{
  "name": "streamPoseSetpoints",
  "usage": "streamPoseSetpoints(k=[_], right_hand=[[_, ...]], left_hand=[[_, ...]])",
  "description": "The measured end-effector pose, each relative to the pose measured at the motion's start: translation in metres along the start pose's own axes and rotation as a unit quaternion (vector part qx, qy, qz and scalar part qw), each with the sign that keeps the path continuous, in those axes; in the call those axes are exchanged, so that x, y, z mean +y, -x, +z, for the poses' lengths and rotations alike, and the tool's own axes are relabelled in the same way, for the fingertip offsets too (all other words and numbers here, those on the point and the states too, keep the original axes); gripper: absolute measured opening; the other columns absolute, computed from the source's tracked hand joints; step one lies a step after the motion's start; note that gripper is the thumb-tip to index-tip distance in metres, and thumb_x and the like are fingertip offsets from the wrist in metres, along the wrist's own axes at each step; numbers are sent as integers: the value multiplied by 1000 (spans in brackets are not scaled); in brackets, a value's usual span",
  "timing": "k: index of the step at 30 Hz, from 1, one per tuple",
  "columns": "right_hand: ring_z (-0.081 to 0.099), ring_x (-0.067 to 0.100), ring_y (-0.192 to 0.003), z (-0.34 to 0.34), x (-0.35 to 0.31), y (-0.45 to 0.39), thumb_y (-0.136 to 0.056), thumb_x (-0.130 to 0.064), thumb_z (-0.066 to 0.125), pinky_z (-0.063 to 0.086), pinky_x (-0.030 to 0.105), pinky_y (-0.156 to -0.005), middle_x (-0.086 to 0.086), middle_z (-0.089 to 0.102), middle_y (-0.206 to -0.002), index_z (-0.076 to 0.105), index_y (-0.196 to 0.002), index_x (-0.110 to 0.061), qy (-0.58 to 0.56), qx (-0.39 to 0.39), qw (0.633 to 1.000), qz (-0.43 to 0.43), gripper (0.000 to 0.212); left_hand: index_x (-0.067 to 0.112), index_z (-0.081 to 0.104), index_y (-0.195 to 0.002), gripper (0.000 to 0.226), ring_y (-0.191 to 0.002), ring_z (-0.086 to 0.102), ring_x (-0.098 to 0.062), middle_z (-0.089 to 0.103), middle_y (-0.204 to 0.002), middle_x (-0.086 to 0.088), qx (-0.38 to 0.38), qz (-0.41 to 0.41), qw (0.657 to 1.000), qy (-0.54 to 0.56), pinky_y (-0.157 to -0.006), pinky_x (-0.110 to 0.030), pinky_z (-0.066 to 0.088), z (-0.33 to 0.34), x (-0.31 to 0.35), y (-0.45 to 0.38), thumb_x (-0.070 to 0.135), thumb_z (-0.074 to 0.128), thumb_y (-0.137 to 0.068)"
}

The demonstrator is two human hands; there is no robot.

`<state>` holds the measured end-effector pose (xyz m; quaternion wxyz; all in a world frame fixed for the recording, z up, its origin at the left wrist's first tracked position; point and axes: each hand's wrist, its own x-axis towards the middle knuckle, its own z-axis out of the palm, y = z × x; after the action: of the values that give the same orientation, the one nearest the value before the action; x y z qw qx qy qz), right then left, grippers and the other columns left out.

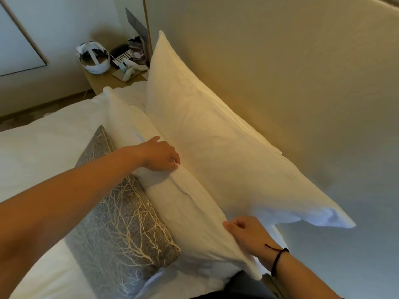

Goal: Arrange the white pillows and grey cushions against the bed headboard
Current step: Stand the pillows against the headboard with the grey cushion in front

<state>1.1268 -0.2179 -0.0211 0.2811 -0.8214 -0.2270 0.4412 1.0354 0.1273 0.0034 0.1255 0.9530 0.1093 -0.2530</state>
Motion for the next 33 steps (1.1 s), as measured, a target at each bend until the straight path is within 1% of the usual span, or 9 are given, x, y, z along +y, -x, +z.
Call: streamPoseSetpoints(k=[3, 7, 10, 15, 18, 22, 27, 30, 33], right_hand=[[38, 9, -50, -8, 2, 2, -85, -37, 67, 33, 23, -53, -7, 44, -53, 50, -54, -22, -58, 15, 998, 4, 39], [41, 5, -51, -17, 9, 4, -89, -31, 64, 35, 21, -53, -8, 48, -55, 49, -60, -18, 73, 89, 992, -60, 35], [46, 12, -57, -9, 7, 6, -91, -35, 59, 36, 26, -55, -5, 50, -60, 45, -62, -19, 178, 97, 978, -57, 36], [59, 15, -80, -1, -15, 11, -93, -43, 52, 42, 26, -63, -7, 60, -90, 56, -92, -27, 343, 145, 919, -127, 17], [61, 15, -83, 11, -56, 12, -92, -42, 57, 44, 26, -65, -8, 62, -98, 61, -107, -26, 309, 166, 903, -249, 23], [61, 11, -86, 65, -121, -1, -91, -52, 53, 48, 27, -71, -10, 60, -108, 50, -124, -34, 317, 23, 879, -355, 38], [60, 23, -86, 151, -171, -32, -86, -60, 55, 50, 33, -76, 8, 48, -126, 23, -142, -45, 376, -145, 858, -318, 66], [58, 17, -63, 176, -180, -52, -81, -61, 61, 46, 28, -61, 9, 47, -116, 21, -139, -51, 359, -111, 885, -273, 71], [57, 14, -55, 186, -178, -65, -84, -46, 67, 45, 28, -53, 2, 60, -85, 30, -133, -46, 330, -101, 890, -298, 62]], left_hand=[[37, 66, -111, 30, -118, 51, -20, 63, -117, 8, -11, 6, 1000, -26, -105, -44, 26, -6, 15, -9, 50, 50, -89], [34, 70, -96, 20, -106, 52, -19, 63, -106, 11, 119, 2, 991, -61, -91, -40, 33, -8, 24, -20, 45, 53, -93], [36, 70, -95, 17, -111, 49, -18, 60, -115, 12, 161, -25, 979, -120, -93, -40, 33, 10, 33, -18, 43, 55, -91], [39, 57, -121, 38, -139, 32, -20, 42, -149, 6, 277, -168, 945, 43, -112, -49, 22, 41, 27, 21, 54, 56, -86], [35, 51, -131, 47, -141, 28, -27, 37, -154, 0, 385, -269, 872, 139, -115, -51, 17, 80, 9, 69, 58, 51, -90], [24, 47, -137, 52, -133, 40, -31, 44, -147, -10, 445, -396, 727, 342, -112, -49, 32, 156, -6, 133, 53, 52, -94], [18, 35, -149, 63, -138, 38, -27, 39, -152, -10, 398, -446, 609, 522, -113, -44, 32, 249, 8, 172, 48, 52, -96], [23, 26, -153, 77, -140, 35, -23, 31, -157, -6, 372, -441, 549, 604, -115, -42, 30, 282, 19, 175, 58, 54, -90], [30, 21, -153, 97, -138, 38, -25, 32, -157, -5, 383, -448, 420, 690, -113, -41, 32, 295, 17, 171, 71, 61, -75]])
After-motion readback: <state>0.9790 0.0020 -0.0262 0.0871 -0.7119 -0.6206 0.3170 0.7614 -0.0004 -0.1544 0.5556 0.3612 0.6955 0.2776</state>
